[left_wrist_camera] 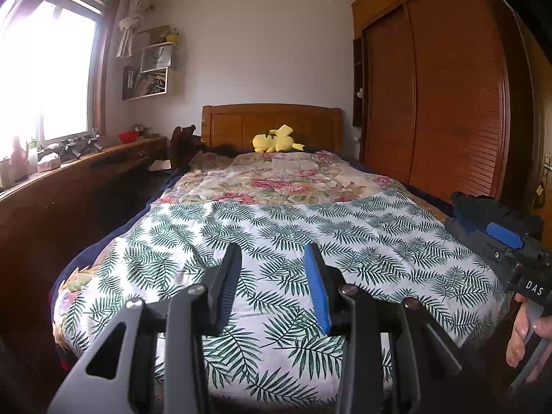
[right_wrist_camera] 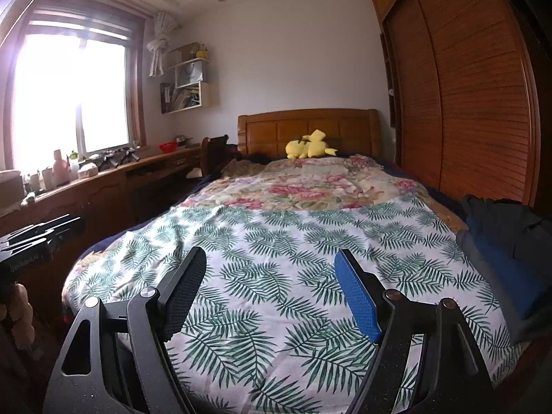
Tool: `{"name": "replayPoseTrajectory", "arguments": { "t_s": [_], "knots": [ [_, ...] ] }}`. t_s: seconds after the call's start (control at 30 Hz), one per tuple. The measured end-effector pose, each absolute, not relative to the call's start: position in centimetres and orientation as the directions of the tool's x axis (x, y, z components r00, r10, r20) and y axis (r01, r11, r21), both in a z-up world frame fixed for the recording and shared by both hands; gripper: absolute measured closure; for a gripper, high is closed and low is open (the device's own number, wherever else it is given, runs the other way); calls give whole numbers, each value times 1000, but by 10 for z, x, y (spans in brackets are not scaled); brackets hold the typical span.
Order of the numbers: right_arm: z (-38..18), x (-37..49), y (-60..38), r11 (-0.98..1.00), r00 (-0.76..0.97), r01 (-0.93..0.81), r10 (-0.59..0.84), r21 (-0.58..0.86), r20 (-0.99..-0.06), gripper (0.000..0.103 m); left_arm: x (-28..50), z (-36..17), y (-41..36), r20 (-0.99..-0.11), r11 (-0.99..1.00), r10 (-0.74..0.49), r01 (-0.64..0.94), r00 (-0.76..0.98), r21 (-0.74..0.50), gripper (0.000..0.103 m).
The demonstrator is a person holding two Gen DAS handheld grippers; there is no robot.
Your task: Fold large clothes
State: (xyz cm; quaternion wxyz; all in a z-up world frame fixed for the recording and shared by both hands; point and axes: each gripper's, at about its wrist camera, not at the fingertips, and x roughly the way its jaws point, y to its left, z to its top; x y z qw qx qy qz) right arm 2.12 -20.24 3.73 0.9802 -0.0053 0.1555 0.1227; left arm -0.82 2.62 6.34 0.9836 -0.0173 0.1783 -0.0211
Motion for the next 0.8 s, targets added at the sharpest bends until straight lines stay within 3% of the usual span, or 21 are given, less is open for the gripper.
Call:
{"name": "replayPoseTrajectory", "arguments": {
  "t_s": [0.8],
  "knots": [
    [36,20,-203,971,924,-237,235,31,-300,24,-10,62,22,-350,998,-54,44,935,-36,66]
  ]
}}
